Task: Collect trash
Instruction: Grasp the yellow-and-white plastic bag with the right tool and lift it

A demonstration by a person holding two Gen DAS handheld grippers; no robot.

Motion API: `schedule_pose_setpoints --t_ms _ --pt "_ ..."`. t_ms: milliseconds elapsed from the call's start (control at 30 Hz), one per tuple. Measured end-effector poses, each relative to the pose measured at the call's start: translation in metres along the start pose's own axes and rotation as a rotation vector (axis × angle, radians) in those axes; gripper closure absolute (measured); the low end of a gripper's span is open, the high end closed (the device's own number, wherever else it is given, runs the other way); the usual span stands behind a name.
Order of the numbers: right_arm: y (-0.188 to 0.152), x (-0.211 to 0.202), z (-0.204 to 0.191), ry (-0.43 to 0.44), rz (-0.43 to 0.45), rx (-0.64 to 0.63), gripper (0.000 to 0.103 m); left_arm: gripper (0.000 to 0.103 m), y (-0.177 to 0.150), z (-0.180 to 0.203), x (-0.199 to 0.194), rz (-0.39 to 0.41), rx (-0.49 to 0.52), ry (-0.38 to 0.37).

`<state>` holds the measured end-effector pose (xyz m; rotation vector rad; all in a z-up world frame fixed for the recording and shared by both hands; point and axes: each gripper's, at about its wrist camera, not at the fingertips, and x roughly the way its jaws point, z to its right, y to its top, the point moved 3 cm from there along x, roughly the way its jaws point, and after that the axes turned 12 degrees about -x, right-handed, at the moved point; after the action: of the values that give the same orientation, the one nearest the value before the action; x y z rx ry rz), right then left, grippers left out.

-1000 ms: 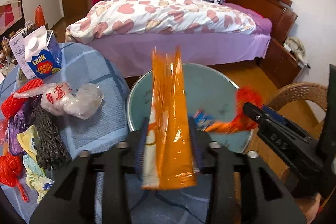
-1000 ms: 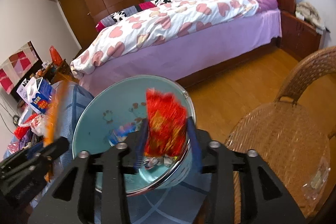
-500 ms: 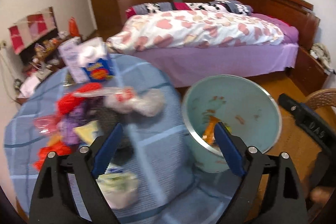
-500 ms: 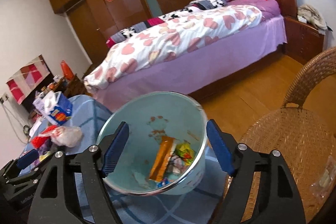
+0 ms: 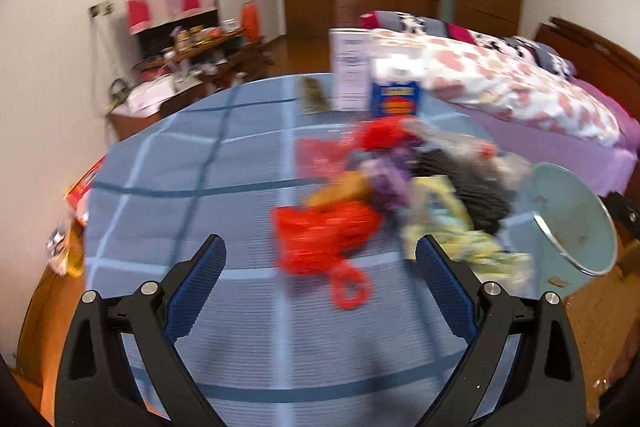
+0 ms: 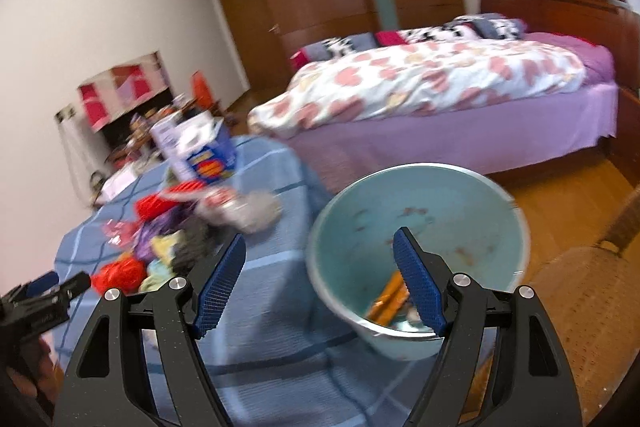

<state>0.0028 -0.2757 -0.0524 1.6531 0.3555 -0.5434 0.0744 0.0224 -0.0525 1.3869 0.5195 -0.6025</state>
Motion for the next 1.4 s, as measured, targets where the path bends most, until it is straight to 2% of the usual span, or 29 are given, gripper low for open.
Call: schedule_pose_setpoints --t_ms 200,567,700,767,867,1000,1033,1067,1167,1333,1400 --pt "0.002 0.018 -0.042 0.101 -0.047 -0.073 0.031 0.009 0.001 -0.037 0.007 -0.006 -0.058 0.025" --pt "-0.009 0.053 -0.110 0.296 -0.171 -0.175 0.034 0.009 -0.008 -0.049 0.027 -0.036 -0.041 0.043" --pt "-0.018 0.069 -0.132 0.309 -0.222 -0.239 0.034 0.009 -0.009 -0.047 0.028 -0.034 -0.022 0.049" --pt "-0.022 0.074 -0.136 0.306 -0.242 -0.254 0.041 0.009 -0.009 -0.048 0.029 -0.039 -0.030 0.043" --pt "-0.028 0.080 -0.137 0.317 -0.266 -0.249 0.046 0.009 -0.010 -0.049 0.031 -0.048 -0.038 0.044" --pt "-0.029 0.081 -0.137 0.308 -0.263 -0.276 0.056 0.009 -0.010 -0.049 0.031 -0.048 -0.037 0.046" --pt "-0.030 0.081 -0.138 0.301 -0.263 -0.286 0.064 0.009 -0.010 -0.049 0.031 -0.048 -0.036 0.045" --pt "-0.029 0.081 -0.138 0.303 -0.265 -0.291 0.066 0.009 -0.011 -0.048 0.031 -0.047 -0.032 0.044" --pt "-0.029 0.077 -0.140 0.336 -0.266 -0.303 0.074 0.009 -0.011 -0.046 0.030 -0.046 -0.024 0.044" --pt "-0.019 0.055 -0.149 0.399 -0.180 -0.342 0.076 0.009 -0.011 -0.042 0.031 -0.045 -0.016 0.048" --pt "-0.008 0.042 -0.149 0.396 -0.106 -0.350 0.076 0.009 -0.010 -0.041 0.031 -0.044 -0.017 0.051"
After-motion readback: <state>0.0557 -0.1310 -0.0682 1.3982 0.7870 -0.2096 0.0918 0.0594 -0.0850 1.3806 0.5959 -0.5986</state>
